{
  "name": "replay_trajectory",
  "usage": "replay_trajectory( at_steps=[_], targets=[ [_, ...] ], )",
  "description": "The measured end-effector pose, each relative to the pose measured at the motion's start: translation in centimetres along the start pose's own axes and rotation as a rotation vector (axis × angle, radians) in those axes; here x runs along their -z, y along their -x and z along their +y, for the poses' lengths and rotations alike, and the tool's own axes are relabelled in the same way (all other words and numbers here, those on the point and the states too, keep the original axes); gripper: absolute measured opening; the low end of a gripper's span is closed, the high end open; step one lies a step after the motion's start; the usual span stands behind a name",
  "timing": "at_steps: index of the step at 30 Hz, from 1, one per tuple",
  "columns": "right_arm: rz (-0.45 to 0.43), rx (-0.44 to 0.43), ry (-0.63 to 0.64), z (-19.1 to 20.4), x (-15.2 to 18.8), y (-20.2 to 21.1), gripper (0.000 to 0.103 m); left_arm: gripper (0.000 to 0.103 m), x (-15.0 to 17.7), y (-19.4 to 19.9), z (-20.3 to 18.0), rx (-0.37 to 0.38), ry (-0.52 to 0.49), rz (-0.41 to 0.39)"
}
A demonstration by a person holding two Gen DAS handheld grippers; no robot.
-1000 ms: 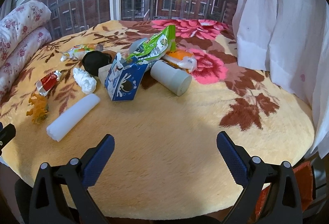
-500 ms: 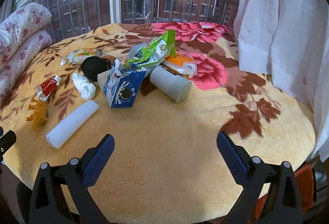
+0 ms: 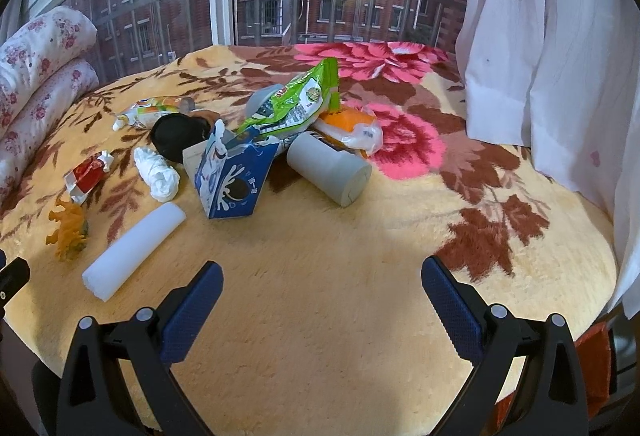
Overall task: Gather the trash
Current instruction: 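Move the right tool toward the grey cylinder among the trash, then grasp the grey cylinder with the right tool while the left tool grasps the orange dinosaur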
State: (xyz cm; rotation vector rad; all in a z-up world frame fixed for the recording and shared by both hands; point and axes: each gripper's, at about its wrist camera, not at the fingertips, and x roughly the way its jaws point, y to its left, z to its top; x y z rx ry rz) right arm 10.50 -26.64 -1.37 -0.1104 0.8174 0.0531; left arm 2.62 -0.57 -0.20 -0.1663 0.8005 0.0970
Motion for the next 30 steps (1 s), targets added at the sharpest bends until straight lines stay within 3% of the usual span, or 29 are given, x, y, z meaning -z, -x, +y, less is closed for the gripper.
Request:
replay_trajectory(
  at_steps=[6,13,20,27,30],
  targets=[
    [0.009,-0.025,0.005,-0.4,-0.9,-1.1,0.098,0.097,-0.2,-0.5,-0.1,-0.002,-0.004,0.005],
    [0.038,-0.276,0.092,-2.2,-3.9,-3.3,0.098,0.097,-0.5,-1.3,0.1,-0.01,-0.012,0.016],
    [0.103,-0.398,0.135,-5.1,-6.8,-7.1,0.097,0.097,-0.7,-1.8,0.5,-0.017,-0.011,0.023],
    [0.199,-0.455,0.209,-5.5,-8.9,-11.7,0.089,0.097,-1.0,-2.5,1.1,-0.029,-0.005,0.029],
    [0.237,-0.477,0.223,-5.0,-9.6,-13.5,0.078,0.097,-1.2,-2.8,1.3,-0.031,-0.004,0.031]
  ],
)
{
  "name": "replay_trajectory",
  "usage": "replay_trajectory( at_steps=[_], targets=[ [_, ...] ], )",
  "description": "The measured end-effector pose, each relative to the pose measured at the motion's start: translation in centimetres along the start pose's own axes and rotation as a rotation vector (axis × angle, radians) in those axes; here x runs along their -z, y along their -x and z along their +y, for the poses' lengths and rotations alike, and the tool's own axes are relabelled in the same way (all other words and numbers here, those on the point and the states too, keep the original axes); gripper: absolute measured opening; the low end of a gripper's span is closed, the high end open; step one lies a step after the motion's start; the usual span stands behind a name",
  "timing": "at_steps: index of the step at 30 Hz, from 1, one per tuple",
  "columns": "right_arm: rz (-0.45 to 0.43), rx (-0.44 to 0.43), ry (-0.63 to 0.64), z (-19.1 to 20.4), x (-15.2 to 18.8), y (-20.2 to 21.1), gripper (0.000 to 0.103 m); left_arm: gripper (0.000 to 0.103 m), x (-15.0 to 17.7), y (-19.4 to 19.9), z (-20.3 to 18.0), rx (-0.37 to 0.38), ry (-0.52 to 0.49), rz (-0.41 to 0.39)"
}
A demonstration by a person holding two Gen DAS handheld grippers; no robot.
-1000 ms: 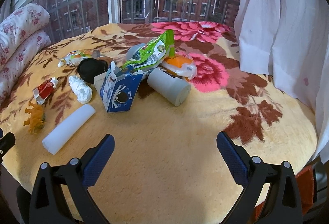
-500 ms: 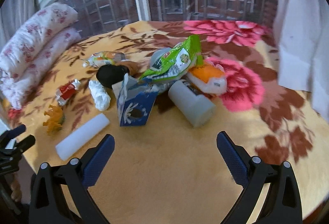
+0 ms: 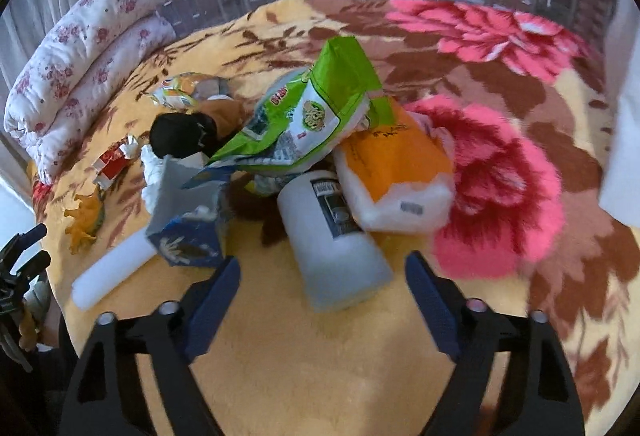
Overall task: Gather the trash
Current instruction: 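Grasp the grey cylinder with the right tool while the left tool grasps the orange dinosaur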
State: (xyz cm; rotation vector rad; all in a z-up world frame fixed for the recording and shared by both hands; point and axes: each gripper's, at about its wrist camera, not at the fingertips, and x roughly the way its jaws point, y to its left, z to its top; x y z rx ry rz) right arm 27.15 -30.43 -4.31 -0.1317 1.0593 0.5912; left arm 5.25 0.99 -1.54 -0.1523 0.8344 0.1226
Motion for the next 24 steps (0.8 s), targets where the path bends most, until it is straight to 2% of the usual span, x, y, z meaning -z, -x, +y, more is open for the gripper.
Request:
replay_trajectory(
  at_steps=[2,5,8,9,12,13,15,19,24],
  targets=[
    [0.046,-0.024,-0.004,-0.3,-0.9,-1.4,0.071,0.097,-0.1,-0.1,0.1,-0.003,0.001,0.0],
    [0.097,-0.014,0.027,-0.2,-2.0,-3.3,0.059,0.097,-0.2,0.0,0.2,-0.007,-0.004,-0.005],
    [0.162,-0.033,0.049,-0.1,-2.9,-5.2,0.049,0.097,-0.3,0.3,0.3,-0.006,-0.016,-0.018],
    [0.181,-0.033,0.058,0.2,-3.0,-5.6,0.049,0.097,-0.3,0.4,0.3,-0.004,-0.021,-0.021],
    [0.226,0.075,0.149,1.8,-2.9,-7.0,0.047,0.097,-0.2,1.0,0.5,0.019,-0.031,-0.03],
    [0.217,0.121,0.181,2.6,-2.6,-6.9,0.047,0.097,-0.1,1.2,0.7,0.027,-0.033,-0.033],
    [0.206,0.141,0.186,3.1,-2.2,-6.4,0.046,0.097,0.0,1.5,0.9,0.036,-0.036,-0.036],
    [0.145,0.112,0.102,3.1,-0.1,-3.4,0.046,0.097,0.4,1.9,1.7,0.029,-0.035,-0.04],
    [-0.013,0.063,0.01,4.6,4.1,2.4,0.046,0.097,0.2,1.4,2.3,0.056,0.016,-0.015]
  ],
)
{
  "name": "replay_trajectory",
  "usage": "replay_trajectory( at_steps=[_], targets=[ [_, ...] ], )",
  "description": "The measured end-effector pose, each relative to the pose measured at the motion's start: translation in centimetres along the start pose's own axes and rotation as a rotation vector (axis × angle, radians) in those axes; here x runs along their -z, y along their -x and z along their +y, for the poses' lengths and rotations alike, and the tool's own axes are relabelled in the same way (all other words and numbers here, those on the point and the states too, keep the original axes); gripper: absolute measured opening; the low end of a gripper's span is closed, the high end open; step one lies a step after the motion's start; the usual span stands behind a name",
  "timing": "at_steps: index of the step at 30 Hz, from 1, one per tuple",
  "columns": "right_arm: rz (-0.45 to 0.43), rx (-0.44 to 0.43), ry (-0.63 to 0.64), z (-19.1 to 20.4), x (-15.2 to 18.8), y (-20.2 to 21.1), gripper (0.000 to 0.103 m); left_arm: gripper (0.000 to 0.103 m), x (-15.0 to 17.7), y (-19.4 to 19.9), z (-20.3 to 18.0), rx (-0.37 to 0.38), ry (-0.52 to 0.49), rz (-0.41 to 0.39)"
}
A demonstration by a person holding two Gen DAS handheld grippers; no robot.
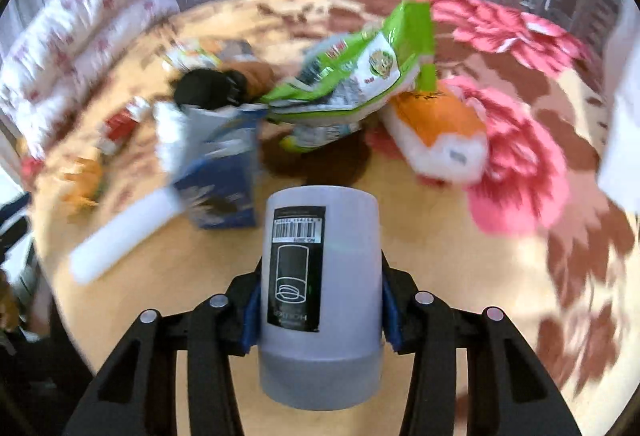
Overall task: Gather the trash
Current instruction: 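Grasp the grey cylinder with the right tool while the left tool grasps the orange dinosaur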
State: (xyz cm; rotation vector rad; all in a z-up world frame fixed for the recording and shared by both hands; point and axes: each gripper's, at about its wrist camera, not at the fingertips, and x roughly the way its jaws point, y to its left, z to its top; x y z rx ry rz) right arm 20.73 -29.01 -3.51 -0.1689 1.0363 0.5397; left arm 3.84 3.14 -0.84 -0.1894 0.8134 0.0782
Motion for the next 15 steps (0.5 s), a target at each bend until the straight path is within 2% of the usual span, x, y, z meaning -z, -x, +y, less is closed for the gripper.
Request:
replay_trajectory(
  at_steps=[4,7,10,13,15],
  targets=[
    [-0.093,-0.031,-0.036,2.9,3.3,3.0,0.046,0.097,-1.4,-1.7,-0.9,0.019,0.039,0.026],
    [-0.137,-0.095,-0.068,5.0,5.3,4.4,0.046,0.097,-2.4,-3.6,-1.9,-0.013,0.053,0.05],
    [-0.151,-0.131,-0.066,7.3,6.6,4.7,0.046,0.097,-3.0,-6.2,-2.7,-0.078,0.032,0.082],
    [-0.152,-0.146,-0.06,8.6,7.5,4.6,0.046,0.096,-2.8,-8.5,-2.6,-0.103,0.044,0.115],
    [-0.153,-0.164,-0.07,8.9,7.8,4.6,0.046,0.091,-2.7,-9.5,-2.2,-0.111,0.065,0.111]
  ],
)
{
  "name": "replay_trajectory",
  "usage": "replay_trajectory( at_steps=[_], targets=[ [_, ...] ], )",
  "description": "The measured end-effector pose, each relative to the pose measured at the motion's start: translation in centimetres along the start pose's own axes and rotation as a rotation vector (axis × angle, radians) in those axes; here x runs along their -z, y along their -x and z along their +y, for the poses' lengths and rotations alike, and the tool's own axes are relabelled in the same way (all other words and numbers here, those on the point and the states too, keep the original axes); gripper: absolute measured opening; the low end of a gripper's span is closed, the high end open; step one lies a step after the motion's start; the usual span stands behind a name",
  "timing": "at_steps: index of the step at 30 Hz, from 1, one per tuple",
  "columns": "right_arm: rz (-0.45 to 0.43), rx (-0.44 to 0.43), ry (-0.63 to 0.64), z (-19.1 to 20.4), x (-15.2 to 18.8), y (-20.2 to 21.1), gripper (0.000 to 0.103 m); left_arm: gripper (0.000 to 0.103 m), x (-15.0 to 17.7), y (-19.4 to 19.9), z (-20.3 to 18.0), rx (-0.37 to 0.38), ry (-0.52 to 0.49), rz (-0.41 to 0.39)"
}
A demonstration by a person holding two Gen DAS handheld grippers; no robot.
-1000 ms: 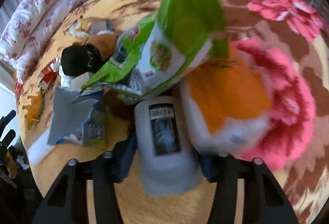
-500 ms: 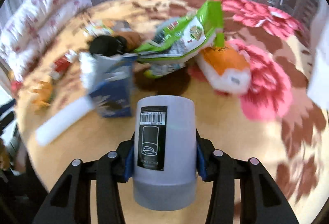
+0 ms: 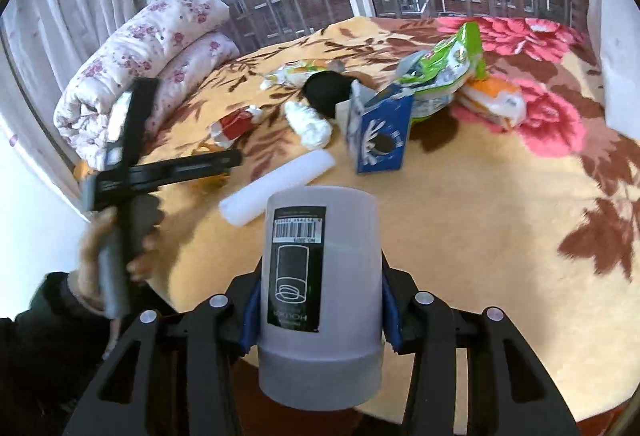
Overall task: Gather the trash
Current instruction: 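Grasp the grey cylinder with the right tool while the left tool grasps the orange dinosaur, then carry both items down to the orange bin and open both tools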
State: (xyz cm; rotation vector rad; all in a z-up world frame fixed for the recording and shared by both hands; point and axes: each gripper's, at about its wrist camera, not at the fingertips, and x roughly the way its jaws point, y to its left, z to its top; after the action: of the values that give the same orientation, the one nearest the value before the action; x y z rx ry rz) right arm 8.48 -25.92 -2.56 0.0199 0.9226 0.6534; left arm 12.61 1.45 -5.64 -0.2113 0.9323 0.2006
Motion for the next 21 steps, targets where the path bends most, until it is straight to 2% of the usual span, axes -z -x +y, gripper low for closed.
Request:
replay_trajectory(
  at_steps=[1,2,3,9,13,16,21],
  targets=[
    [-0.001,-0.01,-0.009,0.2,0.3,-0.1,0.046,0.08,0.1,-0.7,0.1,-0.008,0.005,-0.008],
    [-0.004,-0.012,-0.016,0.3,0.4,-0.2,0.046,0.062,0.1,-1.4,0.2,-0.013,-0.001,-0.003],
    [-0.007,-0.013,-0.025,0.2,0.4,-0.3,0.046,0.06,0.1,-1.8,0.3,-0.012,-0.005,-0.004],
    [-0.01,-0.016,-0.08,-0.3,0.8,-0.6,0.046,0.058,0.8,-0.2,0.5,0.053,-0.03,-0.034],
    [-0.025,-0.003,-0.082,0.4,1.2,-0.1,0.046,0.058,2.5,4.2,1.0,0.187,-0.059,-0.088],
    [-0.038,-0.005,-0.072,1.4,1.6,0.5,0.046,0.058,4.1,7.7,0.7,0.19,-0.114,-0.14],
    [-0.053,-0.019,-0.061,3.3,2.6,1.6,0.046,0.058,6.4,12.1,0.0,0.191,-0.167,-0.182]
  ],
)
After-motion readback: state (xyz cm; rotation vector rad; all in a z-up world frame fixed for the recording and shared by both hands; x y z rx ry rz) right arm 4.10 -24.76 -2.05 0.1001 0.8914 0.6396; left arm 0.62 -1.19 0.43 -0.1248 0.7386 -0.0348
